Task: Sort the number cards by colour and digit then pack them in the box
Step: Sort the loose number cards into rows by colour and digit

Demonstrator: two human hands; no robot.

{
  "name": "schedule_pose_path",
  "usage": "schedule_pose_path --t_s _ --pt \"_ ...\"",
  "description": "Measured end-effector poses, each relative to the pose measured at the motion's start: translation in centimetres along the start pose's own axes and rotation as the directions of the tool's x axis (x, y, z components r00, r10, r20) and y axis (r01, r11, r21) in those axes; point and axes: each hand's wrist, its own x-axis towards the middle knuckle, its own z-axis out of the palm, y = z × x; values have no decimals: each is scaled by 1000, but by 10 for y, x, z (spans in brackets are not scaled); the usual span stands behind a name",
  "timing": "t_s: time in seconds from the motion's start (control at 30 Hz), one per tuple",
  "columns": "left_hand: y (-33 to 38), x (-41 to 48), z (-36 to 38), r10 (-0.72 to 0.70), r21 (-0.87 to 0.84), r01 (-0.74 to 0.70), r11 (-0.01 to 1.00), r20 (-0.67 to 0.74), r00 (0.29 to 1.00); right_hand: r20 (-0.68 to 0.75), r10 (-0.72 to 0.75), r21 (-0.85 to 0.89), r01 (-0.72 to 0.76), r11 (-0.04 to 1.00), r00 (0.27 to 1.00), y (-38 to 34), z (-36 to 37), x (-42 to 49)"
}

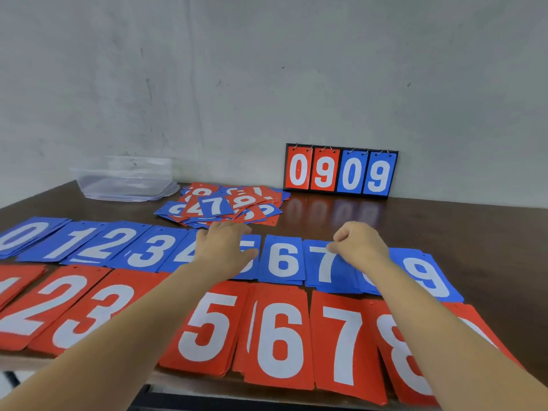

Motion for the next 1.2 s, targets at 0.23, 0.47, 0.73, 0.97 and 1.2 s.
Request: schedule_pose_path --t_s 0.23,0.47,0.73,0.97,1.2 --pt "-63 33 -19 -11 49 11 999 -9 1000 24 -40 -24 41 999 999 -70 23 19" --pt "-148 73 -27 -78 31 77 997 9 997 -8 8 -33 -8 999 1000 -126 64 50" --pt "-193 123 -16 -80 -42 83 996 66 995 -60 99 -39 -101 994 993 -149 102 82" --pt "-186 167 1 -64 -128 81 988 127 990 -46 116 -29 -118 993 992 -166 132 128" --pt "-175 212 30 -124 -61 139 988 200 972 43 124 -38 -122 992 991 -172 164 178"
